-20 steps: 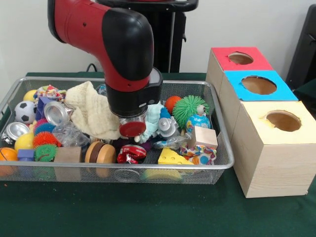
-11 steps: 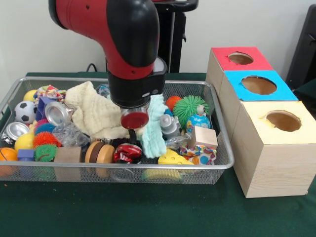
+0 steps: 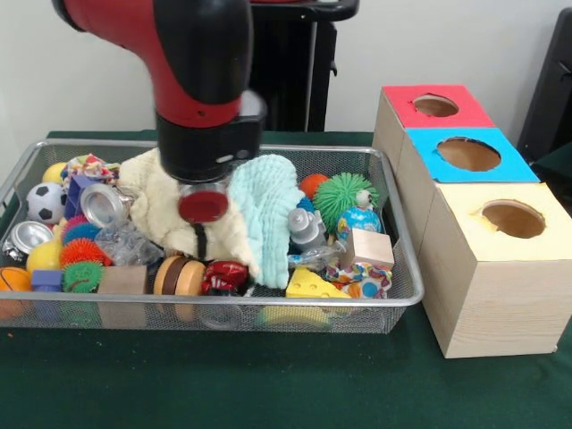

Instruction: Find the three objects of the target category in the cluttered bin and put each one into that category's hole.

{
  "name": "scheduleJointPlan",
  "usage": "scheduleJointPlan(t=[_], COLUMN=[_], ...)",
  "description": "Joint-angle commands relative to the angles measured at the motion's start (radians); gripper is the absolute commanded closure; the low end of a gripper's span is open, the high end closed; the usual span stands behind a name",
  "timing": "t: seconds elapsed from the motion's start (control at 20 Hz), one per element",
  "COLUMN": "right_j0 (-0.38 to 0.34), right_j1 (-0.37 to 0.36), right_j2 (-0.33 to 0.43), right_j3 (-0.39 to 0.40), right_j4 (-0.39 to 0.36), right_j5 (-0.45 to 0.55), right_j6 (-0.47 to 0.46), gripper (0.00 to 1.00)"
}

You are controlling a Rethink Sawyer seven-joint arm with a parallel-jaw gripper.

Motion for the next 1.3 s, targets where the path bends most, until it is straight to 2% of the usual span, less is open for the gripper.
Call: scheduleJointPlan(t=[0.05,0.15,0.5,0.6,0.9,1.0,1.15,1.3], right_j0=[-0.137,-0.156,-0.157,-0.165,-0.179,-0.175,-0.121,-0.074], right_j1=[0.03,0.027,-0.055,-0.059,-0.047,-0.049,-0.102,-0.147], right_j2=[0.124,0.141,0.157,0.171,0.199,0.202,0.173,0.148], right_j3=[-0.077,-0.093,-0.107,-0.105,-0.084,-0.079,-0.057,-0.034], right_j4=[-0.143,-0.172,-0.225,-0.237,-0.287,-0.284,-0.257,-0.239], right_j5=[0.052,0.06,0.175,0.176,0.092,0.109,0.208,0.255], right_j6=[-0.213,-0.23,-0.194,-0.2,-0.199,-0.164,-0.06,0.012], gripper=[0.0,0.0,0.0,0.0,0.0,0.0,0.0,0.0])
